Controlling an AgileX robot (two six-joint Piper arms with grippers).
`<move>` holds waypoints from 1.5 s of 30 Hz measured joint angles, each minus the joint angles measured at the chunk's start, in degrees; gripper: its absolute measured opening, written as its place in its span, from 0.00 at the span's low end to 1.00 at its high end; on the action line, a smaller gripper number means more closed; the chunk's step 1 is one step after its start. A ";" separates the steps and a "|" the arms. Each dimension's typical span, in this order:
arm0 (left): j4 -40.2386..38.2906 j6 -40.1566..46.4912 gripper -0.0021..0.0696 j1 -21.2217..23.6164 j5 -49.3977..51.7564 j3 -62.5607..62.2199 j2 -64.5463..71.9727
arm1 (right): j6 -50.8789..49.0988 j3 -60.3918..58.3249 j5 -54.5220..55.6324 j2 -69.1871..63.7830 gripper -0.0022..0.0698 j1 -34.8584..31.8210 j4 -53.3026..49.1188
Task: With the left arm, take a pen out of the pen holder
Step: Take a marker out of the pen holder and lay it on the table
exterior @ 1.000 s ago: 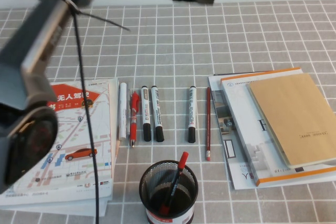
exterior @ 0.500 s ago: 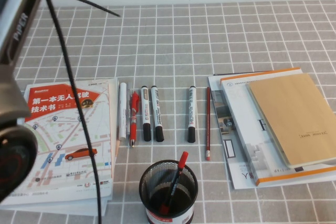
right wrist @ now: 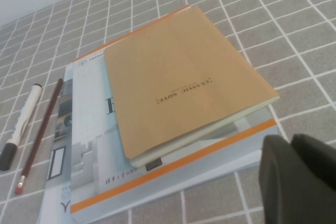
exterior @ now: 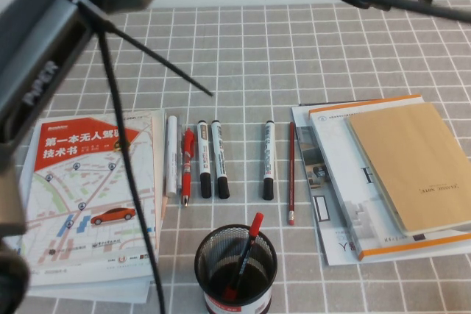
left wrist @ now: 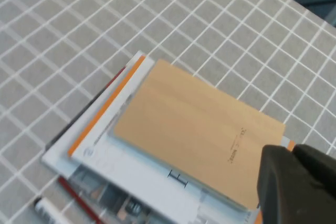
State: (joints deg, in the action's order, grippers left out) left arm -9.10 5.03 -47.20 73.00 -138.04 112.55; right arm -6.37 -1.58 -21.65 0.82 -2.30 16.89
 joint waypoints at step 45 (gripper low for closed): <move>17.00 -8.17 0.03 35.13 -57.78 120.19 -96.16 | 0.00 0.00 0.00 0.00 0.01 0.00 0.00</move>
State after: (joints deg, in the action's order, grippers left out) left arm 7.91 -3.14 -12.07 15.21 -17.85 16.39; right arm -6.37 -1.58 -21.65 0.82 -2.30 16.89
